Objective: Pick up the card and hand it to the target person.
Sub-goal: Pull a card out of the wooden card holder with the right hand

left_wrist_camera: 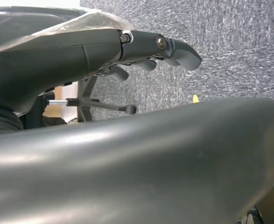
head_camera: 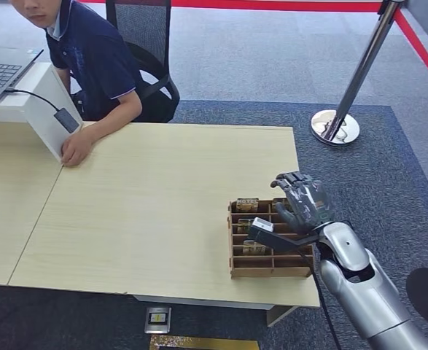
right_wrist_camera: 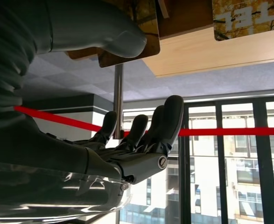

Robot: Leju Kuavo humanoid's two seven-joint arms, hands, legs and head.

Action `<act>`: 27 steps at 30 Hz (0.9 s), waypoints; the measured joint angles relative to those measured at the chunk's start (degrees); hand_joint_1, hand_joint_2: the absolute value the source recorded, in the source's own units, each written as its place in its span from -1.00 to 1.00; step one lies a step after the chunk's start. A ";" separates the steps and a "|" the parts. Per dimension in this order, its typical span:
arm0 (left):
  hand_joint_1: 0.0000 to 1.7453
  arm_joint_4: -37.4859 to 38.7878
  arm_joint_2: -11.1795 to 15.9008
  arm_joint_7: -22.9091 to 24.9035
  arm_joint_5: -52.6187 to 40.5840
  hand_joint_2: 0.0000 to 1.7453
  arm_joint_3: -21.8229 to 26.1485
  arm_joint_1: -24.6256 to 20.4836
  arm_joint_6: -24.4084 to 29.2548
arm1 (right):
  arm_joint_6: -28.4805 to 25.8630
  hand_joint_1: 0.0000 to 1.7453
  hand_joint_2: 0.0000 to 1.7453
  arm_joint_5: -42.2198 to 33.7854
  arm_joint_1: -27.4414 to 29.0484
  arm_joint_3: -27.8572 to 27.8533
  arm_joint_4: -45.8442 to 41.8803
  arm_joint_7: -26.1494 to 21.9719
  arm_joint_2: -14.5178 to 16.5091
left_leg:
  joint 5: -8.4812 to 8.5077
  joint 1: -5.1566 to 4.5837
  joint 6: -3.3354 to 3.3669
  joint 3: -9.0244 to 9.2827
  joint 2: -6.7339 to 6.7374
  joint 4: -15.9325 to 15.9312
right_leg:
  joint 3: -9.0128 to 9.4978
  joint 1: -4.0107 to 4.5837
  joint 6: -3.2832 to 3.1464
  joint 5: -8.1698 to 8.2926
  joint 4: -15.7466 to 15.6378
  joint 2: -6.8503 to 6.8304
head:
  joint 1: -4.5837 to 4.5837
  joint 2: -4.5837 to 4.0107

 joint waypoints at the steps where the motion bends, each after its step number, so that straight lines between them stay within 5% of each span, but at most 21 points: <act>1: -1.00 0.00 0.00 0.01 -0.03 -1.00 0.00 0.00 0.00 | -0.09 -0.18 1.00 -0.05 0.00 -0.02 0.19 0.03 0.01 | 0.00 0.00 0.00 0.00 0.00 0.00 | 0.00 0.00 0.00 0.00 0.00 0.00 | 0.00 0.00; 27: -1.00 0.00 0.00 0.25 -0.60 -1.00 -0.04 0.02 -0.17 | -0.72 -0.08 1.00 0.13 1.85 -1.93 1.09 0.28 -0.73 | 0.00 0.00 0.00 0.00 0.00 0.00 | 0.00 0.00 0.00 0.00 0.00 0.00 | 0.00 0.01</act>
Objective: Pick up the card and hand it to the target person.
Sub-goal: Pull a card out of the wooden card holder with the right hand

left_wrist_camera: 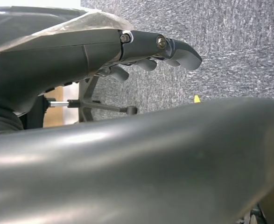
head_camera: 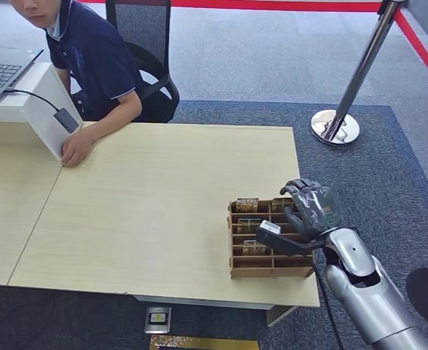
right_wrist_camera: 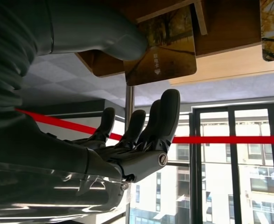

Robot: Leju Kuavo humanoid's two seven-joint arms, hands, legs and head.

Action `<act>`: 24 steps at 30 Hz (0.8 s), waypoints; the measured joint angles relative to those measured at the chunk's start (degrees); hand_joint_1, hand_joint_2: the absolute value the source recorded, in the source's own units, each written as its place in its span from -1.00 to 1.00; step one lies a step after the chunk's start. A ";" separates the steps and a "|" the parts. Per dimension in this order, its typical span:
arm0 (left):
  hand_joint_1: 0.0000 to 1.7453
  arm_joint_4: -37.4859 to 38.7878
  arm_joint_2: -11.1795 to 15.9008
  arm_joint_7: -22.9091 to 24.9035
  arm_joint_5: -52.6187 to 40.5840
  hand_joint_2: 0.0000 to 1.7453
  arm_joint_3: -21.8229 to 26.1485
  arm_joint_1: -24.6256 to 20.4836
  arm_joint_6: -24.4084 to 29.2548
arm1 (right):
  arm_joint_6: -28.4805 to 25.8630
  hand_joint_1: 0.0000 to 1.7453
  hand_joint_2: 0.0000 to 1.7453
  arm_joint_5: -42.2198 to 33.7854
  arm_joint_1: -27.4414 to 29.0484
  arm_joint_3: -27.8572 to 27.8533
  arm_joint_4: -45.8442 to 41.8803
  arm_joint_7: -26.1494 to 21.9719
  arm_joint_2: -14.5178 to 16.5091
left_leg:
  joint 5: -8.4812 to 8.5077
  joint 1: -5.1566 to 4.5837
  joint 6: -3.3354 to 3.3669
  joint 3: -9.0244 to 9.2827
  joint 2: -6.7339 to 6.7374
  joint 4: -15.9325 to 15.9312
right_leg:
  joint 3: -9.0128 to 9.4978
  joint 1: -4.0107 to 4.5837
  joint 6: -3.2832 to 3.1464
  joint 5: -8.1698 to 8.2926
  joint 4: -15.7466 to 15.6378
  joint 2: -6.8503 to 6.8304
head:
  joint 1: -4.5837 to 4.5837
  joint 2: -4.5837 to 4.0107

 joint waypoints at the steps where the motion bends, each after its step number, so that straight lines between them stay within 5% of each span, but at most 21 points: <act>1: -1.00 0.00 0.00 0.01 0.00 -1.00 0.00 0.00 0.00 | 0.00 -0.07 1.00 0.00 -0.10 -0.01 0.11 -0.08 0.03 | 0.00 0.00 0.00 0.00 0.00 0.00 | 0.00 0.00 0.00 0.00 0.00 0.00 | 0.00 0.00; 24: -1.00 0.00 0.00 0.01 -0.15 -1.00 -0.02 0.00 0.02 | 0.00 -0.06 1.00 0.48 -0.84 -0.02 1.19 -0.14 1.24 | 0.00 0.00 0.00 0.00 0.00 0.00 | 0.00 0.00 0.00 0.00 0.00 0.00 | 0.00 -0.01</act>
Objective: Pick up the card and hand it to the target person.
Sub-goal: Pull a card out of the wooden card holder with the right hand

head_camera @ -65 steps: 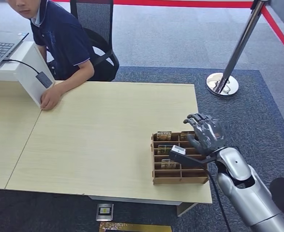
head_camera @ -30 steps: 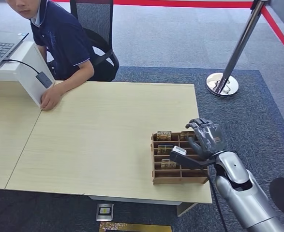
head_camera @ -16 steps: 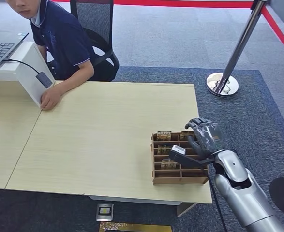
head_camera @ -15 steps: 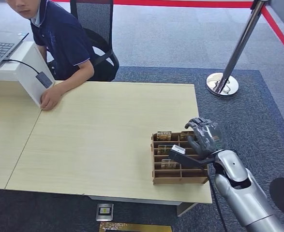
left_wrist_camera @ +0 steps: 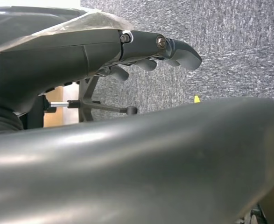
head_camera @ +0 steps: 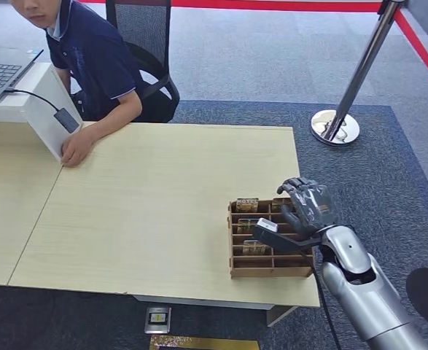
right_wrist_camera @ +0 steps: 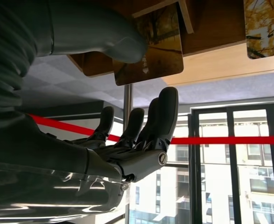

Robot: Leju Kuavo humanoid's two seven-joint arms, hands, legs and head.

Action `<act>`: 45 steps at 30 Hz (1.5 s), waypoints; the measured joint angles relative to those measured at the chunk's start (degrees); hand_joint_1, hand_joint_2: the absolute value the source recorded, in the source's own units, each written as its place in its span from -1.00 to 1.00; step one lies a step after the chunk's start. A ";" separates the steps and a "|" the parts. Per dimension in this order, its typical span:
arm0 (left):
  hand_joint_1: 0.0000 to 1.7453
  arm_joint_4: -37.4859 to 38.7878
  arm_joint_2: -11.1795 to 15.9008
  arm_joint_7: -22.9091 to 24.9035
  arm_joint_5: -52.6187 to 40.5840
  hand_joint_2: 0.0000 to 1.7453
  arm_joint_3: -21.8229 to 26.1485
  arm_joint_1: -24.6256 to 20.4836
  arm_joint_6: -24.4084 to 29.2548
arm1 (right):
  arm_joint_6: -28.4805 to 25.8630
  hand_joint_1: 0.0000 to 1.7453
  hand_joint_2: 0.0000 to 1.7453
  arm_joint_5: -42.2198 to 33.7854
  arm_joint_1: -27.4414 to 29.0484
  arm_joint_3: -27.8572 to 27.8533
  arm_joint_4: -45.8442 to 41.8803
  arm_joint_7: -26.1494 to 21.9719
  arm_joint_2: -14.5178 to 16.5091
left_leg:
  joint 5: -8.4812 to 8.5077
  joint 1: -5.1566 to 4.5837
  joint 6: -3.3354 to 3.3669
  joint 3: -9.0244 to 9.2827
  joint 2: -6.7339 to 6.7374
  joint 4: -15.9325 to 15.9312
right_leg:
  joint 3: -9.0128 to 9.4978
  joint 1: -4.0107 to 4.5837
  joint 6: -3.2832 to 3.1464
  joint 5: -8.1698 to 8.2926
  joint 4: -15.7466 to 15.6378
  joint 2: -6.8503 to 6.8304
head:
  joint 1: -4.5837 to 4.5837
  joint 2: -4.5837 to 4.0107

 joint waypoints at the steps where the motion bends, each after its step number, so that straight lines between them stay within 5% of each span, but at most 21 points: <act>1: -1.00 0.00 0.00 0.00 0.00 -1.00 0.01 0.00 0.00 | 0.01 -0.06 1.00 0.01 0.00 0.00 0.01 0.02 0.04 | 0.00 0.00 0.00 0.00 0.00 0.00 | 0.00 0.00 0.00 0.00 0.00 0.00 | 0.00 0.01; 17: -1.00 0.00 0.00 0.00 -0.38 -1.00 -0.07 0.00 0.01 | -0.21 -0.02 1.00 0.13 0.28 -0.66 0.42 0.57 0.15 | 0.00 0.00 0.00 0.01 0.00 0.00 | 0.00 0.00 0.00 0.00 0.00 0.00 | 0.00 -0.01; 27: -1.00 0.00 0.00 0.00 -0.77 -1.00 -0.21 0.00 -0.02 | -0.32 1.00 1.00 0.48 1.08 -1.56 0.30 0.96 0.17 | 0.00 0.00 0.00 0.02 0.00 0.00 | 0.00 0.00 0.00 0.00 0.00 0.00 | 0.00 -0.01; 45: -1.00 0.00 0.00 -0.14 -0.79 -1.00 -0.24 0.01 -0.02 | -1.69 1.00 1.00 2.07 3.02 -3.70 -2.37 0.01 -0.31 | 0.01 0.00 0.02 0.04 0.00 0.01 | 0.02 0.00 -0.02 0.02 0.00 0.00 | 0.00 -0.01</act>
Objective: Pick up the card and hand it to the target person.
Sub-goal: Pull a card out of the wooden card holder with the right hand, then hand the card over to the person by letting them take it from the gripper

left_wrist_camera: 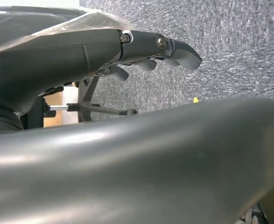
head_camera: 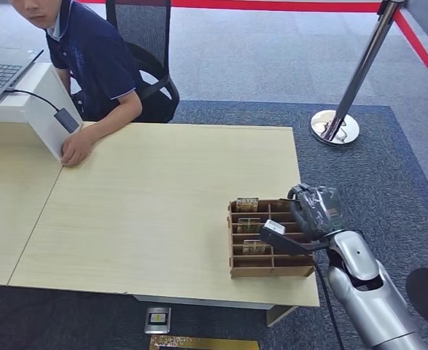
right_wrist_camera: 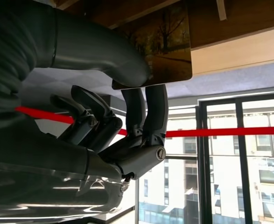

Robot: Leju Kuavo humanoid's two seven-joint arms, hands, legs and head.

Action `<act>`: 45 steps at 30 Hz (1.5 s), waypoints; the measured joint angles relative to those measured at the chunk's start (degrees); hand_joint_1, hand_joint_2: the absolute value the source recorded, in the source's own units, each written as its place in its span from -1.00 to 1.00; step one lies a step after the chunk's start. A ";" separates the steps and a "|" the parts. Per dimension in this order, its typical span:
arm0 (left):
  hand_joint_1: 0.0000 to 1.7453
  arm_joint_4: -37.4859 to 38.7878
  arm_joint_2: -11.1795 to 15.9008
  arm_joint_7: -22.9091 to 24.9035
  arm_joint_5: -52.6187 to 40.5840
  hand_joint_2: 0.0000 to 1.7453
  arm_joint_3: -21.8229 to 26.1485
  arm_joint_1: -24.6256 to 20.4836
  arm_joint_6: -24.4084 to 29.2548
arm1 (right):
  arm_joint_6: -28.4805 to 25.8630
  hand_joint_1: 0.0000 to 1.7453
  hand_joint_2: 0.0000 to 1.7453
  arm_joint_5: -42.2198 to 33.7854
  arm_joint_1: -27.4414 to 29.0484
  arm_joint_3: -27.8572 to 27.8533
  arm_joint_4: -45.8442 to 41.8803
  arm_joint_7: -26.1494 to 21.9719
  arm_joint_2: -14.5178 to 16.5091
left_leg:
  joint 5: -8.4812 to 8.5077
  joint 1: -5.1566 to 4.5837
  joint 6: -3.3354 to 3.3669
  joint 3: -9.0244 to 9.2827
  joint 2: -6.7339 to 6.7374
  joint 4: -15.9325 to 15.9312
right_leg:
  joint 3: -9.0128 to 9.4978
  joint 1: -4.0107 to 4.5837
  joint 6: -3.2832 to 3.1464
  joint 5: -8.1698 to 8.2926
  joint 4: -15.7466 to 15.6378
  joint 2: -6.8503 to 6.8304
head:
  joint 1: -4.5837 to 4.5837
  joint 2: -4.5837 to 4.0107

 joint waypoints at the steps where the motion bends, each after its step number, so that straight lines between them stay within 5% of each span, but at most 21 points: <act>1: -1.00 0.00 0.00 -0.06 0.00 -1.00 0.00 0.00 0.00 | -0.11 1.00 1.00 0.22 0.32 -0.13 -0.43 -0.18 -0.16 | 0.00 0.00 0.00 0.00 0.00 0.00 | 0.00 0.00 0.00 0.00 0.00 0.00 | -0.01 -0.01; 10: -1.00 0.00 0.16 -0.47 0.27 -1.00 0.01 0.02 0.00 | -2.27 1.00 1.00 0.15 3.16 -0.53 -6.75 -8.59 -5.15 | 0.00 -0.01 0.00 -0.01 0.00 0.00 | 0.00 -0.01 0.00 0.00 -0.01 0.00 | -0.01 -0.01; 19: -1.00 0.00 0.51 -0.81 0.52 -1.00 0.02 0.03 -0.05 | -0.71 1.00 1.00 -2.21 4.65 -0.51 -15.77 -10.91 -10.30 | 0.00 -0.01 0.00 -0.01 0.00 0.00 | 0.00 -0.01 0.00 0.00 0.00 0.00 | -0.01 0.01; 25: -1.00 0.00 0.55 -1.15 0.55 -1.00 0.02 -0.02 -0.15 | 1.02 1.00 1.00 -4.15 2.03 -0.11 -19.69 -11.97 -10.78 | 0.00 -0.01 0.00 0.00 0.00 0.00 | 0.04 -0.01 0.00 0.00 0.01 0.00 | 0.00 0.01; 33: -1.00 0.00 0.55 -1.17 0.19 -1.00 0.02 -0.26 -0.17 | -0.92 1.00 1.00 -5.67 -3.75 3.10 -16.74 -12.53 -4.74 | 0.03 0.01 -0.02 0.03 0.01 0.00 | 0.07 0.01 0.00 0.00 0.06 0.00 | 0.00 0.01; 45: -1.00 0.02 0.27 -0.08 -0.23 -1.00 0.00 -0.70 0.32 | -5.02 1.00 1.00 -6.24 -15.18 7.98 1.33 -11.45 13.38 | 0.10 0.02 -0.09 0.04 0.03 0.00 | 0.05 0.02 -0.02 0.01 0.13 0.00 | -0.01 0.01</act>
